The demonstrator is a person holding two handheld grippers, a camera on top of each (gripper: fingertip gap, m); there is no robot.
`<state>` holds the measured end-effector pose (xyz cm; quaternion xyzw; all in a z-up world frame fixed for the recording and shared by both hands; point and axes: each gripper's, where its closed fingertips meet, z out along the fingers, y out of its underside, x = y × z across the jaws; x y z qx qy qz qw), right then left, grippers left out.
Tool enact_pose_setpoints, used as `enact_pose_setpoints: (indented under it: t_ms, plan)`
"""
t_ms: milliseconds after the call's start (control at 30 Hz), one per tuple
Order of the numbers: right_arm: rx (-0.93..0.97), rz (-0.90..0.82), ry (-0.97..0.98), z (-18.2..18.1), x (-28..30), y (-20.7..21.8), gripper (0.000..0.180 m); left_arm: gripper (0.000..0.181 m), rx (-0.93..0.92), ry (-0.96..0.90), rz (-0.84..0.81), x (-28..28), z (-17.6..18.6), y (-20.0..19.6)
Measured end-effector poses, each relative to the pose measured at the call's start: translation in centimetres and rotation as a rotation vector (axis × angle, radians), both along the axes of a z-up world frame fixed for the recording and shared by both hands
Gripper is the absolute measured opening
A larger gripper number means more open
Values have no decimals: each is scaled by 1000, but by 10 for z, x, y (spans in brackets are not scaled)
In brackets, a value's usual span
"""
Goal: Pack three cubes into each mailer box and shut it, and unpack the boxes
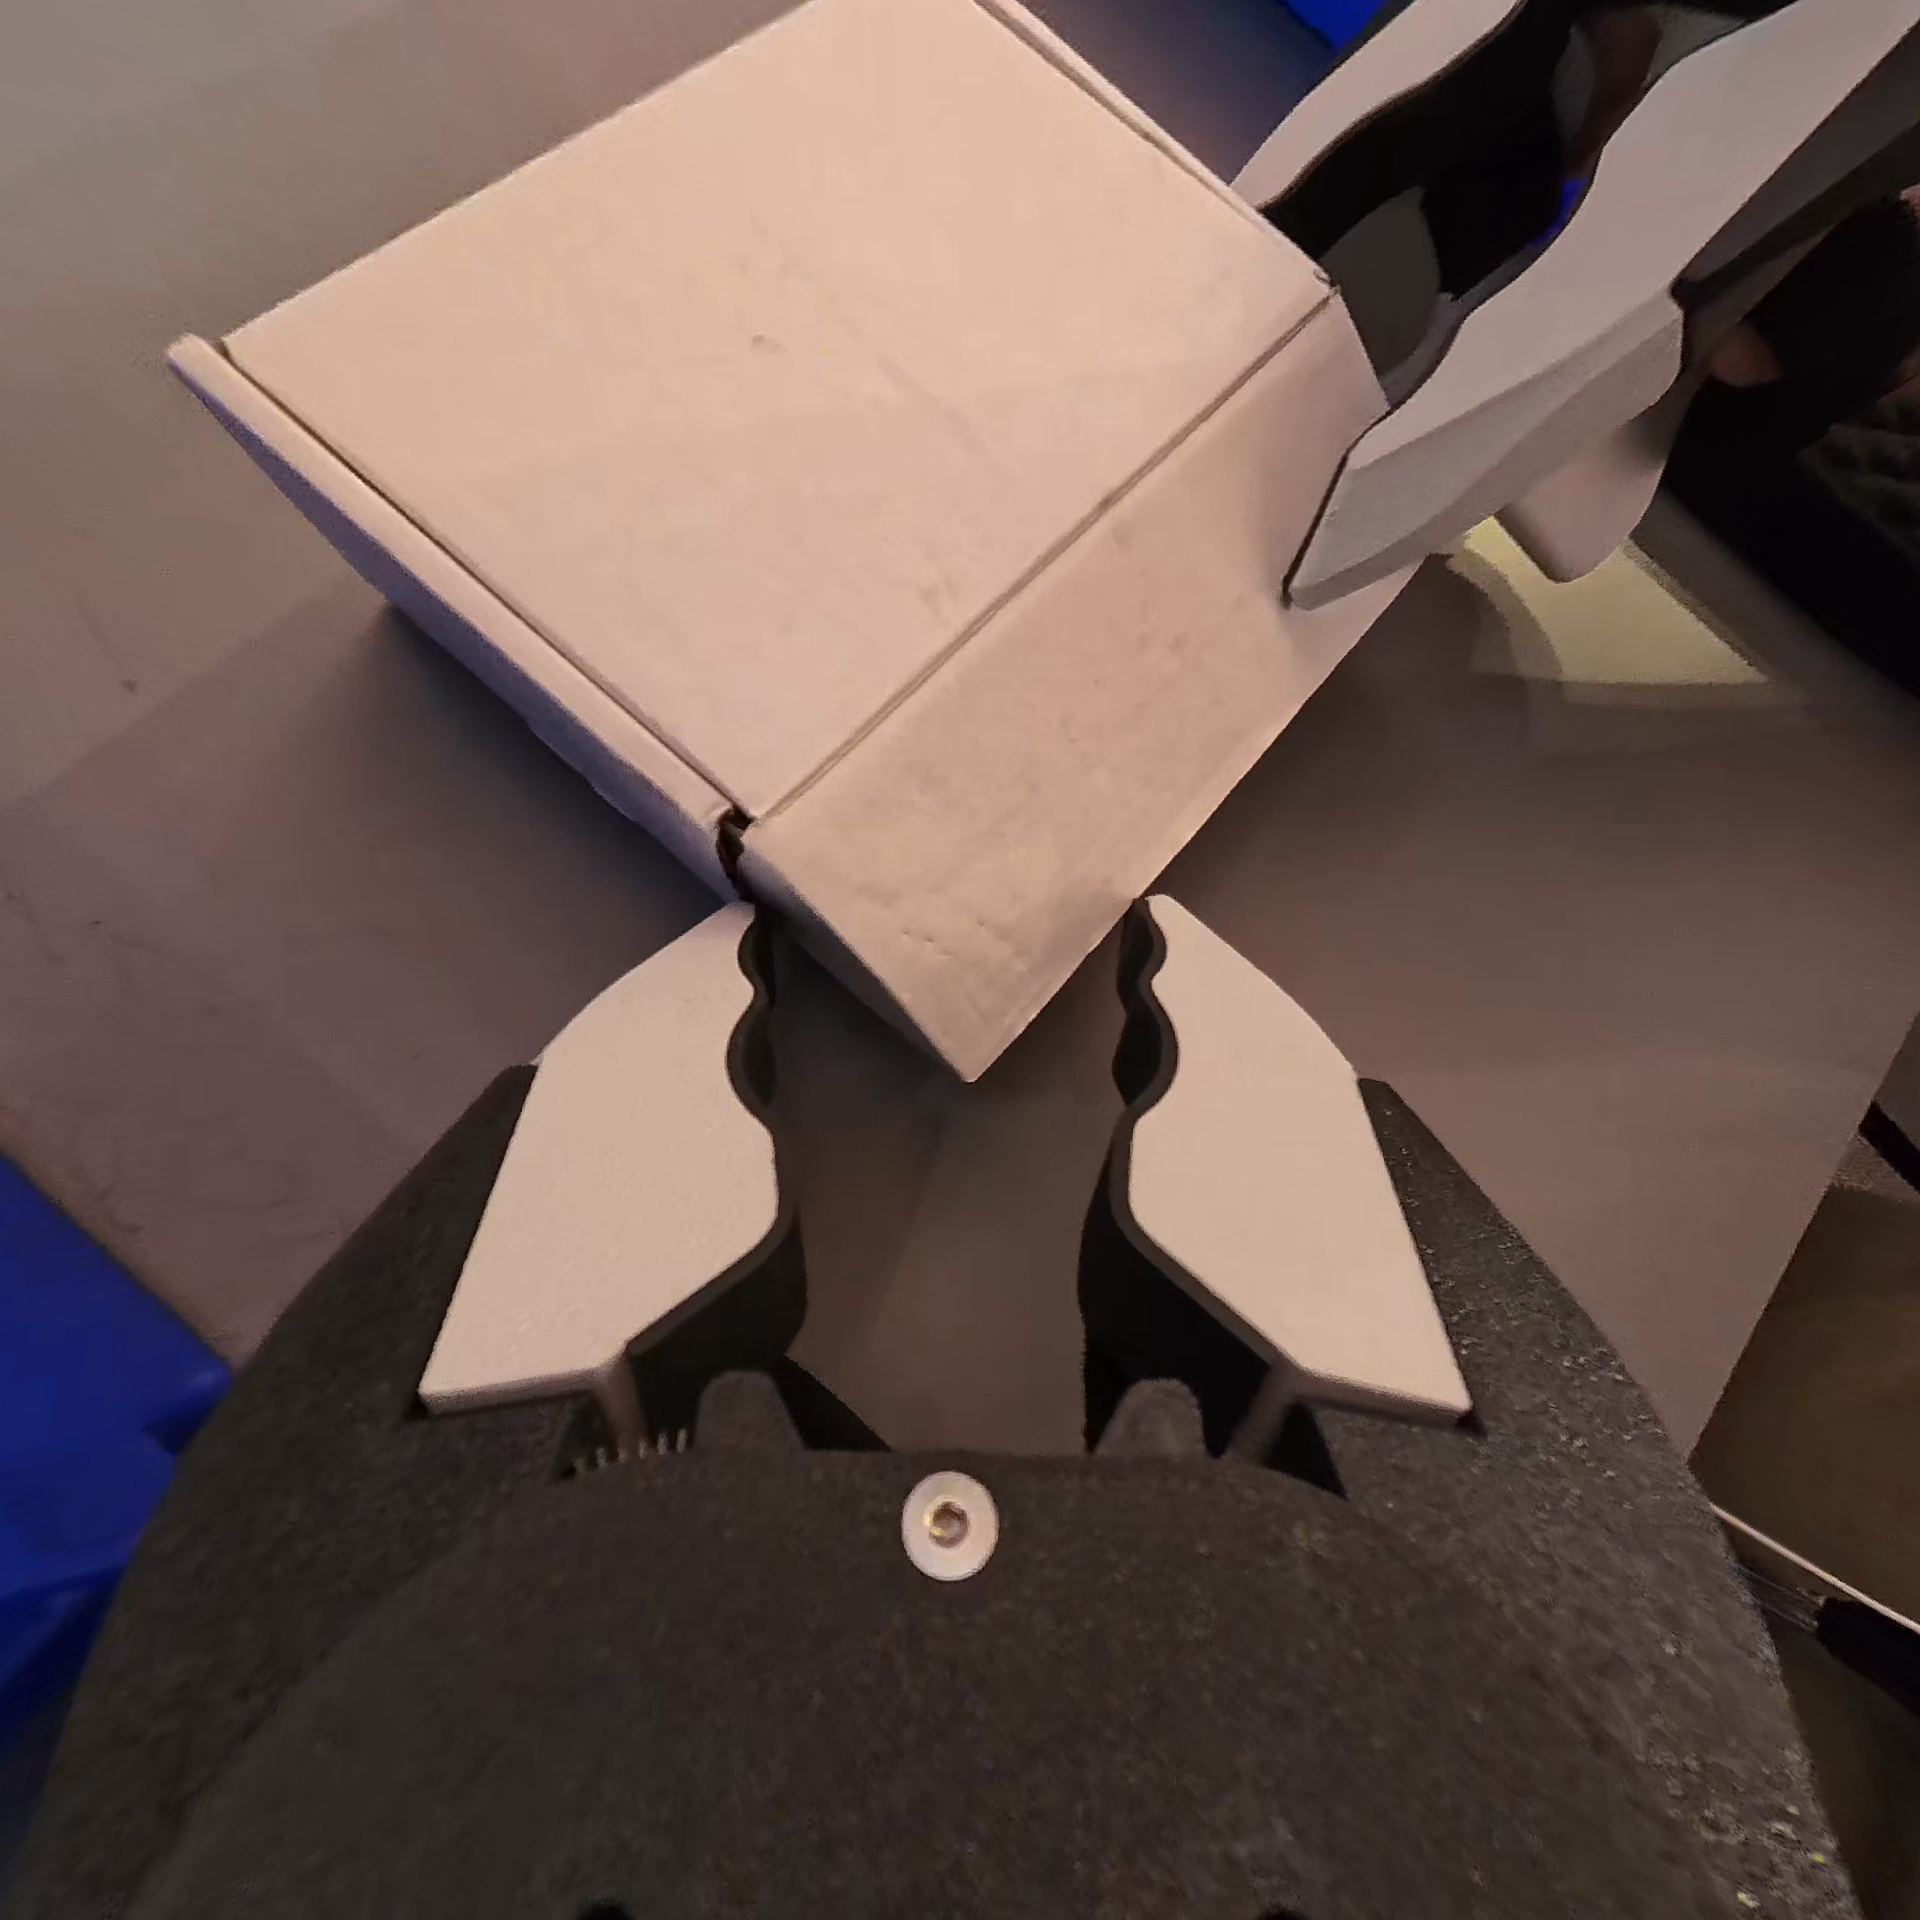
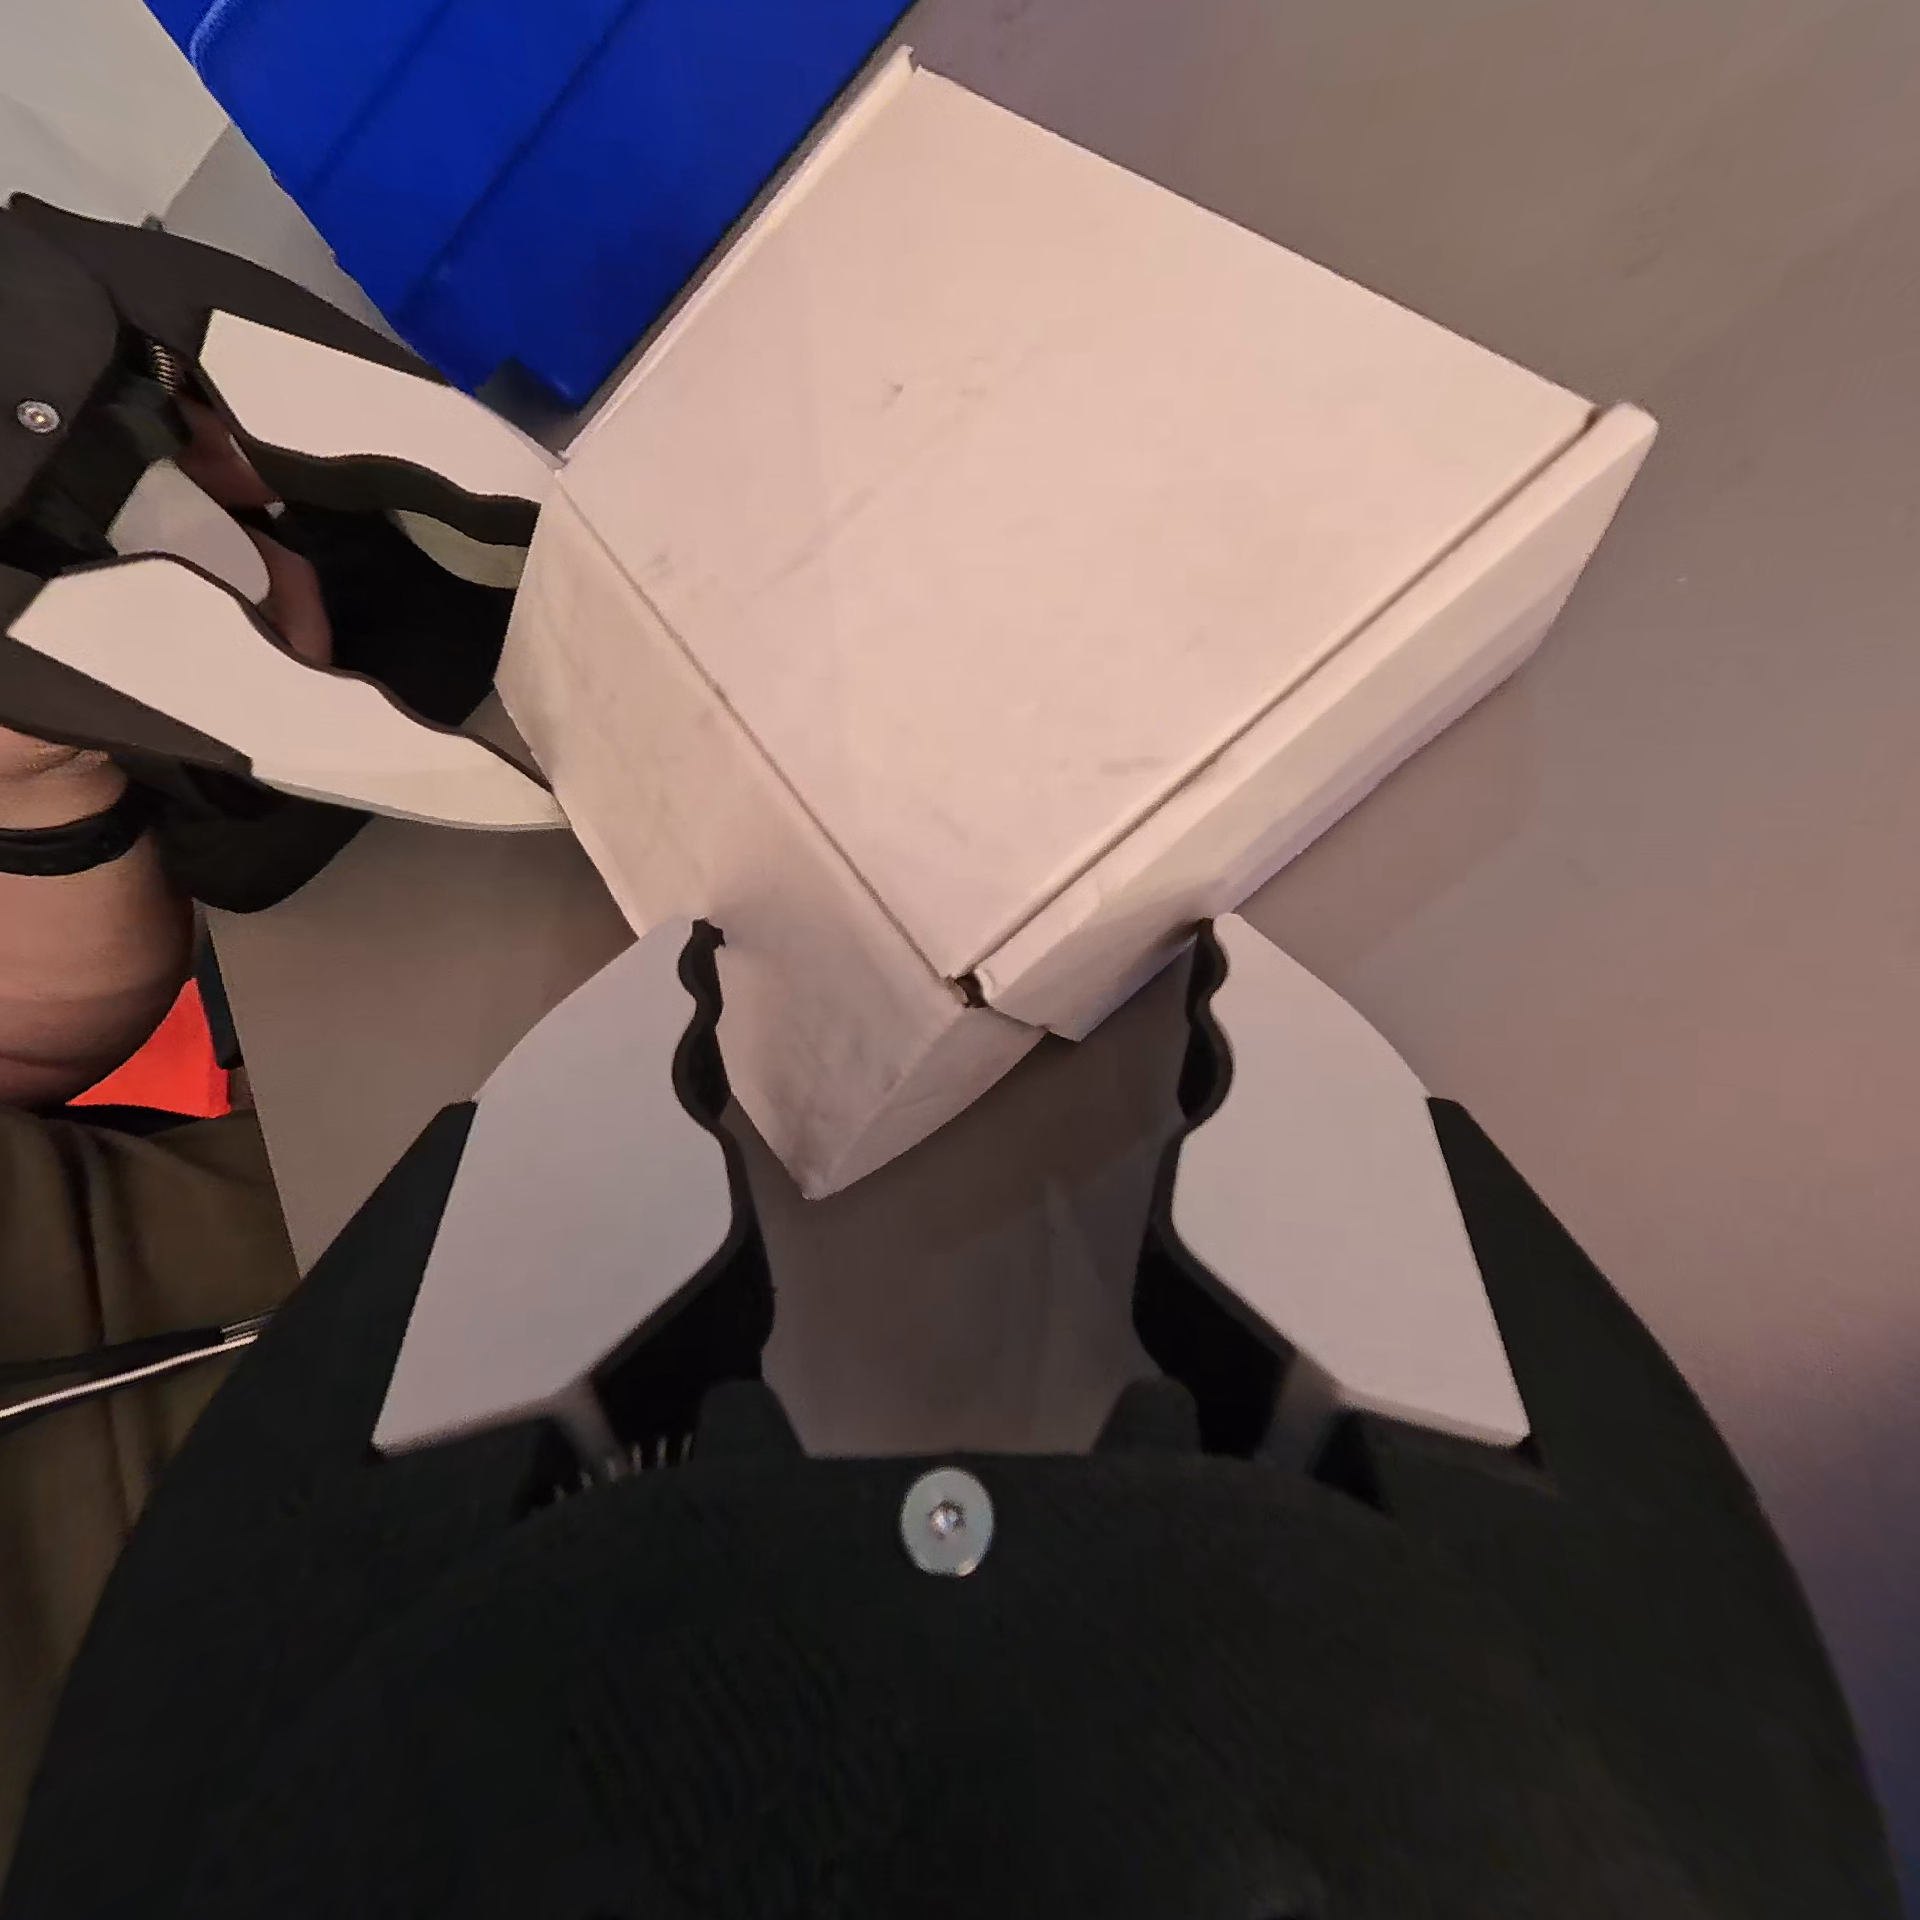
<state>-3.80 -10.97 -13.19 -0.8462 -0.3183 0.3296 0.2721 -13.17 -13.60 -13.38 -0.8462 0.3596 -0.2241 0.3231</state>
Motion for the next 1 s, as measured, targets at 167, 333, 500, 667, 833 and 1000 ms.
enact_pose_setpoints:
  t_ms: [167, 333, 500, 667, 833, 1000]
  plan:
    - [27, 13, -42, -1, 1, -1, 87, 62, 13, 44, -11, 1, -3, 0]
    - [19, 0, -28, -2, 4, 1, 88, 63, 5, 9, -3, 3, -3, 3]
    - [18, 8, -23, -4, 4, 2, 87, 62, -147, -62, -20, 4, -8, 0]
    - [5, 13, -1, -4, 5, 0, 87, 59, -84, -52, -35, 4, -3, -2]
    - [-8, 19, 12, -3, 5, -2, 87, 59, -66, -69, -36, 4, 0, -1]
    - [-10, 15, 30, 0, 5, -2, 87, 56, -63, -43, -1, -1, -2, -1]
